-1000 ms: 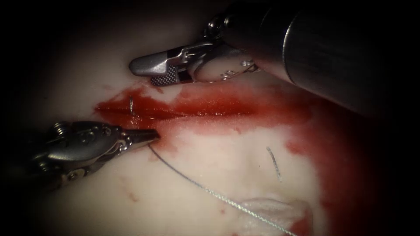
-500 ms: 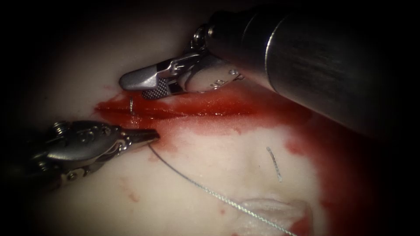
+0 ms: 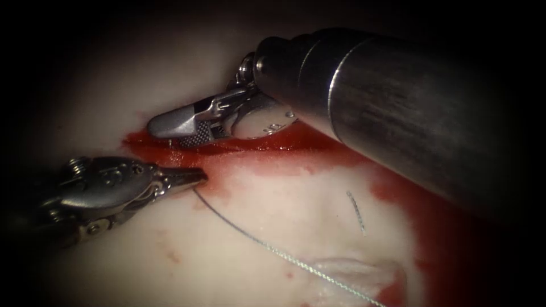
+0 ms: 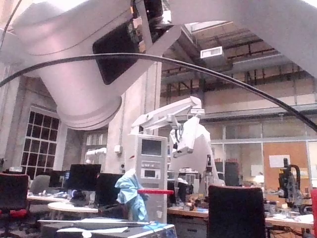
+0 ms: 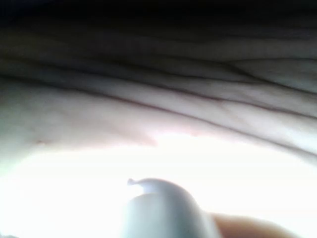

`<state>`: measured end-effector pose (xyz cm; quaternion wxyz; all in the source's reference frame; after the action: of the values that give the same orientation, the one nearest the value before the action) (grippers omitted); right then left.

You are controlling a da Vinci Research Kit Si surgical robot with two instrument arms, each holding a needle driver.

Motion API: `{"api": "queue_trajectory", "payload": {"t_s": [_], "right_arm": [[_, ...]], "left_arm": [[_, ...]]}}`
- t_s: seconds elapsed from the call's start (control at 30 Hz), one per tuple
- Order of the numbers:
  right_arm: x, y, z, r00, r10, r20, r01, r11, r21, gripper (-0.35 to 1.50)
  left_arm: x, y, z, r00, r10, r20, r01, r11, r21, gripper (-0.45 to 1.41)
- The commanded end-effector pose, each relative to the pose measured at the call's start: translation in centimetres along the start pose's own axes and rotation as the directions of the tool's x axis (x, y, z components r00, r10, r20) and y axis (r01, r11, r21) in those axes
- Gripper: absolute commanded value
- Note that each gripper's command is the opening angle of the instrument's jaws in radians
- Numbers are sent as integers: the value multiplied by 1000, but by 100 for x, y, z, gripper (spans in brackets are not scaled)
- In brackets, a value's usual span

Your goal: Wound Closure

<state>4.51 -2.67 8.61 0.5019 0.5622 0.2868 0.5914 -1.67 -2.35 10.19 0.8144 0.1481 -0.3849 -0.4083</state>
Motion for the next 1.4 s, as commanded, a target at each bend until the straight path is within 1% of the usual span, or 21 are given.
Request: {"api": "queue_trajectory", "payload": {"t_s": [0.03, 0.13, 0.23, 0.27, 0.3, 0.33, 0.37, 0.4, 0.63, 0.67, 0.8, 0.9, 1.07, 1.1, 1.13, 1.17, 1.2, 1.23, 1.33, 1.37, 1.4], "right_arm": [[13, -4, 8, 1000, -7, -4, 7, 1000, 0, 66], [15, -3, 11, 1000, -9, -4, 9, 1000, -2, 47], [16, -2, 13, 1000, -10, 0, 10, 1000, -2, 44], [16, -1, 14, 1000, -14, 7, 14, 1000, -1, 20], [16, -1, 14, 1000, -14, 7, 14, 1000, -1, 20], [16, -1, 15, 1000, -16, 12, 16, 1000, -1, 15], [15, 0, 16, 1000, -18, 18, 18, 1000, -2, 4], [15, 2, 16, 999, -23, 32, 23, 1000, -4, -33], [18, 4, 16, 999, -29, 30, 30, 1000, -8, -35], [21, 4, 14, 1000, -28, -3, 28, 1000, -7, -35], [28, 0, 9, 999, -20, -27, 20, 1000, -4, -35], [41, -9, 0, 995, 1, -99, -1, 1000, 4, -35], [46, -10, -7, 993, 7, -115, -6, 1000, 7, -35], [47, -11, -8, 993, 8, -115, -7, 1000, 8, -5], [45, -14, -8, 993, 11, -117, -10, 1000, 10, 86], [45, -14, -8, 993, 11, -117, -10, 1000, 10, 86], [44, -15, -8, 993, 13, -116, -12, 1000, 8, 113], [41, -19, -6, 993, 16, -116, -15, 1000, 9, 133], [36, -23, -4, 993, 19, -114, -18, 1000, 11, 135], [34, -25, -3, 993, 20, -114, -19, 1000, 12, 131], [29, -29, -1, 993, 23, -113, -22, 1000, 10, 123]], "left_arm": [[-12, 2, 3, 1000, 3, 6, -3, 1000, -1, -45], [-12, 2, 3, 1000, 2, 6, -2, 1000, -1, -45], [-12, 2, 3, 1000, 2, 6, -2, 1000, -1, -45], [-12, 2, 3, 1000, 2, 6, -2, 1000, -1, -45], [-12, 2, 3, 1000, 2, 6, -2, 1000, -1, -45], [-12, 2, 3, 1000, 2, 6, -2, 1000, -1, -45], [-12, 2, 3, 1000, -4, 7, 4, 1000, -1, -45], [-12, 2, 3, 1000, -4, 7, 4, 1000, -1, -45], [-12, 1, 4, 1000, -4, 7, 4, 1000, -1, -45], [-12, 1, 4, 1000, -4, 7, 4, 1000, -1, -45], [-12, 0, 4, 1000, -3, 6, 3, 1000, -1, -45], [-12, 0, 4, 1000, -3, 6, 3, 1000, -1, -45], [-12, 0, 4, 1000, -3, 6, 3, 1000, -1, -45], [-12, 0, 4, 1000, -3, 6, 3, 1000, -1, -45], [-12, 0, 4, 1000, -3, 6, 3, 1000, 0, -45], [-12, 0, 4, 1000, -3, 6, 3, 1000, 0, -45], [-12, 0, 4, 1000, -3, 6, 3, 1000, 0, -45], [-12, 0, 4, 1000, -3, 6, 3, 1000, 0, -45], [-12, 0, 4, 1000, -3, 6, 3, 1000, 0, -45], [-12, 0, 4, 1000, -3, 6, 3, 1000, 0, -45], [-12, 0, 3, 1000, -3, 6, 3, 1000, 0, -45]]}}
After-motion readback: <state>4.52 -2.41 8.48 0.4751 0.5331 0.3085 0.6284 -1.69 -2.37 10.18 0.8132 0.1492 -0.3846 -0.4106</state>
